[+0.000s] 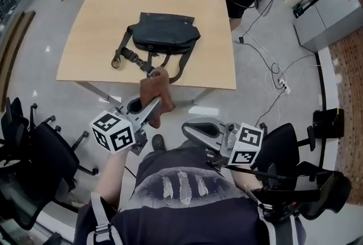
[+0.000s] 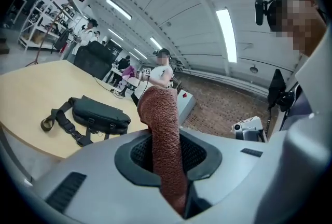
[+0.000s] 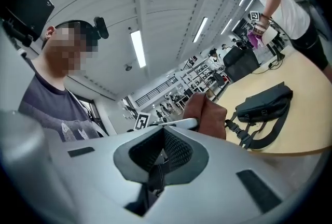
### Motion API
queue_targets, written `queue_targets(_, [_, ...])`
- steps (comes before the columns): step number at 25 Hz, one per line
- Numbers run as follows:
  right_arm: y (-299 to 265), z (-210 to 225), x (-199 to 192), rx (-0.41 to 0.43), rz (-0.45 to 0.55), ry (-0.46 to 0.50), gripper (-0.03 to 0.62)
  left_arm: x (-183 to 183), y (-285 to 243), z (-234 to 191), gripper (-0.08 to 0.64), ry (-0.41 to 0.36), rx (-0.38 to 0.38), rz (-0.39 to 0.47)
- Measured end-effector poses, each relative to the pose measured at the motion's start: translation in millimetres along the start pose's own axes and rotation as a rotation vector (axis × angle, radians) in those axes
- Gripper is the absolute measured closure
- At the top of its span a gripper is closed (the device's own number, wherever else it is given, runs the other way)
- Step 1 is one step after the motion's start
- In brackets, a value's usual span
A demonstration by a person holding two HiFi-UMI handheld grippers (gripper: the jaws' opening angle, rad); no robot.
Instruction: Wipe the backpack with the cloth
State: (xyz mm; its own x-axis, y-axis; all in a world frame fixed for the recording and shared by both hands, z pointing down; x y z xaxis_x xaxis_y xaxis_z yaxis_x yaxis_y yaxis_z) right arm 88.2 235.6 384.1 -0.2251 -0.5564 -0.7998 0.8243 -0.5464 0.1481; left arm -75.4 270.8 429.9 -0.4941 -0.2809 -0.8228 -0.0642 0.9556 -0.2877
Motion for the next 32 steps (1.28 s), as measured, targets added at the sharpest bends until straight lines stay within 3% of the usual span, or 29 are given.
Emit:
queue_targets(6, [14.1,71.0,29.7,-0.055,0.027,-0.046,0.591,36.8,-73.5,-28.0,0.479,0.025,0.037,-0.038])
queue_targets(11, [41.0,132.3,70.1,-0.017,0.020,-0.050,0.591,57.6,-143.6,-36.2,0.480,0.036,0.098,-0.073])
queue_targets(17, [89.9,207.0,125.0,0.026,-0.014,-0.075,0.591,76.3,-246.3,-40.9,0.479,0.000,0.163,-0.173])
queue_targets(24, [105.7,253.9,149.4,0.046,-0.047,-0.091,0.591,62.9,-366.8,-66.0,0.479,0.014,0.176,-0.352])
queue_targets(27, [109.2,276.6,163.0,-0.003,-0.066,-0.057,0.591,63.0,-423.6,-83.4,0.480,0.014,0.170,-0.406])
queue_targets(32, [95.0,279.1,169.3,-0.053,-0.059,-0.046,0.591,37.6,-440.7,-116.7,0.480,-0.023,0.199,-0.566])
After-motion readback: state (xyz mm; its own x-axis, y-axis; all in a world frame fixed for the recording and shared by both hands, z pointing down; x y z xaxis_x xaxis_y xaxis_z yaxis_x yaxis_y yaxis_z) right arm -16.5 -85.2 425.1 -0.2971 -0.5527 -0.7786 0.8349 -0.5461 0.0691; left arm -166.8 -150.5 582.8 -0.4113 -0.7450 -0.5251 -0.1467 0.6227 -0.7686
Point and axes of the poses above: the fingertips, and each gripper's own axes: y backward along the fingers, z to its right, x out of its top, the point moved 5 cm from there along y, backward along the fingers, and after that the axes turned 13 degrees about x, right-handed, at the moved point
